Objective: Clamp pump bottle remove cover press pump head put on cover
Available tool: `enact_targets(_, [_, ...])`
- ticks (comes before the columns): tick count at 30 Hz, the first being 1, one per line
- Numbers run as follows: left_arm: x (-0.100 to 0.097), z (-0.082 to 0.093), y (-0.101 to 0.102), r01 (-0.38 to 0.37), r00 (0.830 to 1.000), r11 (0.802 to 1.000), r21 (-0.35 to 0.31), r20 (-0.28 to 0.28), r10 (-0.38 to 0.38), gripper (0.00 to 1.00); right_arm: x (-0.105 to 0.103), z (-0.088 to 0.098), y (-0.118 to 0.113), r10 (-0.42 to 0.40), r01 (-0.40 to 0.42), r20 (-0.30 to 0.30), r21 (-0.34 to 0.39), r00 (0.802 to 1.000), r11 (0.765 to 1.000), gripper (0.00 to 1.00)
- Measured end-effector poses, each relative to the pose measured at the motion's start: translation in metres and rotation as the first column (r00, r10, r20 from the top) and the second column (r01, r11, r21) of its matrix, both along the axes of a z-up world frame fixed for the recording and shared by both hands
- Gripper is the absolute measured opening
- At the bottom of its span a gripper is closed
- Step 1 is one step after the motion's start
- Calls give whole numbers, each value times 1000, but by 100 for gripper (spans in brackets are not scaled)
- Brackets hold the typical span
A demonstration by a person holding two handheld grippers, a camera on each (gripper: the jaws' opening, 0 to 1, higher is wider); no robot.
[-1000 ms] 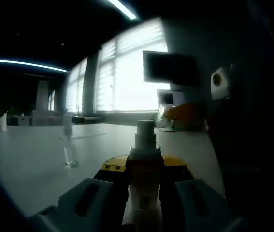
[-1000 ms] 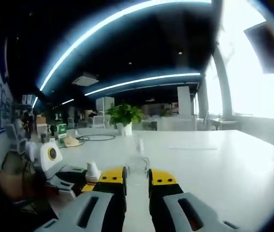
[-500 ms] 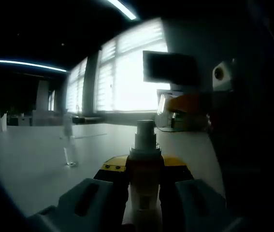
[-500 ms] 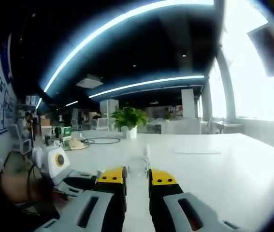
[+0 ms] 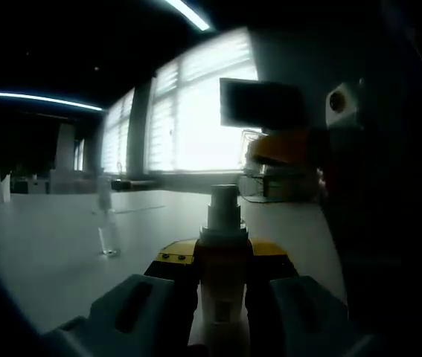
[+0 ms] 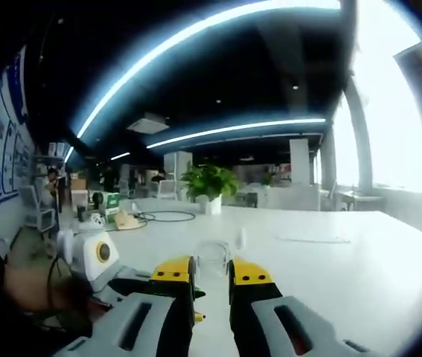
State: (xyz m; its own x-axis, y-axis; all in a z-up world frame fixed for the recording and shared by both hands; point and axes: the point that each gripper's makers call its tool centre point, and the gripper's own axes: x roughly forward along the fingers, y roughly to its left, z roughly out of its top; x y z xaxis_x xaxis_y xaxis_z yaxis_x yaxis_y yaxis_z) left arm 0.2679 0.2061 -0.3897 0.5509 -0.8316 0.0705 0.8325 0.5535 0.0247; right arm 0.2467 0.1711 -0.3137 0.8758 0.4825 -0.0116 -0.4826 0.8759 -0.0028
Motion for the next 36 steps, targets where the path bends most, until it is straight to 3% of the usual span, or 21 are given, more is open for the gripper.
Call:
enact_targets(15, [0,0,0,1,1000,1000,1,1,-1,14,-2,3,26,67,-67,7,-29,998,997,12])
enact_targets(36, [-1,0,0,1,1000,1000,1,1,-1,14,0,-13,44,104,-108,-65,-61,992,992,13])
